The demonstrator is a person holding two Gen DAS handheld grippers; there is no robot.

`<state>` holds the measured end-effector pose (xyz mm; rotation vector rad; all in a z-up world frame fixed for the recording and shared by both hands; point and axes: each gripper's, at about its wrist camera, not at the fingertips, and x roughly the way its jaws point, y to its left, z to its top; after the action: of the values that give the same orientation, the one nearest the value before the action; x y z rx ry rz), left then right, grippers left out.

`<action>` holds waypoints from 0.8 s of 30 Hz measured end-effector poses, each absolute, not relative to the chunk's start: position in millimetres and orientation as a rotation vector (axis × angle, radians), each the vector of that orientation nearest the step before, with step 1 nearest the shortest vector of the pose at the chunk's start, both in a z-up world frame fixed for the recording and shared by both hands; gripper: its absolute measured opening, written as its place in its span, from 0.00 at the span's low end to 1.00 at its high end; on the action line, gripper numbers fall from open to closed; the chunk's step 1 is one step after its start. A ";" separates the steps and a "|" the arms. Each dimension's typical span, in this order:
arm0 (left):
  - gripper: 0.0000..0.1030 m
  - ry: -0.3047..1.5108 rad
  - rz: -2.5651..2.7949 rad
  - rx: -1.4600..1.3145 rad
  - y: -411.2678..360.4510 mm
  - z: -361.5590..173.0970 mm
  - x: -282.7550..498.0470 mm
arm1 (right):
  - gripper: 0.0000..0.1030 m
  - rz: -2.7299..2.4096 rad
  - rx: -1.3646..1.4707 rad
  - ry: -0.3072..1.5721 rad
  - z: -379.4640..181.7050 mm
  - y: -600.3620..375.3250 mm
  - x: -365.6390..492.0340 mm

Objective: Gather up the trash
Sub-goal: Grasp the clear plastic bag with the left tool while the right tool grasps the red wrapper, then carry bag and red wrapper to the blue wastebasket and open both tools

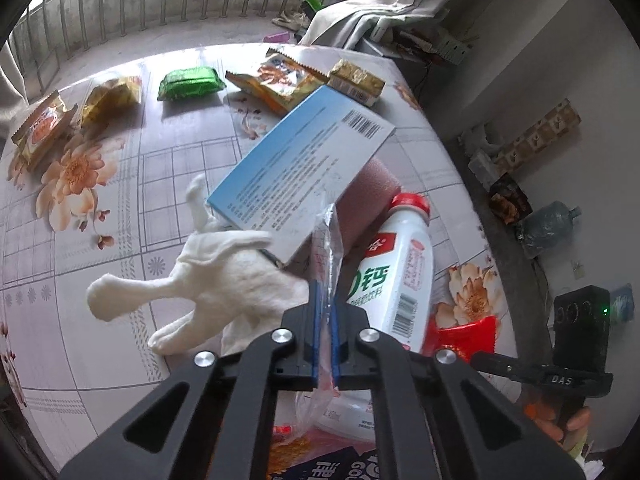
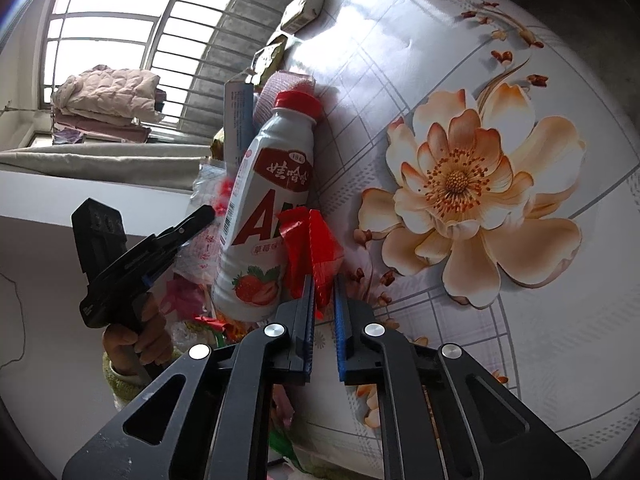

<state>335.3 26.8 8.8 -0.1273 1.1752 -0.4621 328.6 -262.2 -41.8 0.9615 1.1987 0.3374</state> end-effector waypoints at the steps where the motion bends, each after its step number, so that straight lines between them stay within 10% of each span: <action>1: 0.03 1.167 -0.468 -0.135 27.3 11.4 334.3 | 0.06 0.336 0.962 1.196 -41.8 -263.5 328.0; 24: 0.03 0.969 -0.561 -0.231 28.3 88.8 307.1 | 0.04 0.321 1.022 1.064 -17.3 -305.7 303.5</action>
<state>307.1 28.3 88.8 -0.2306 0.9689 -0.5609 303.5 -305.7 -17.3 1.0224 1.0640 0.3213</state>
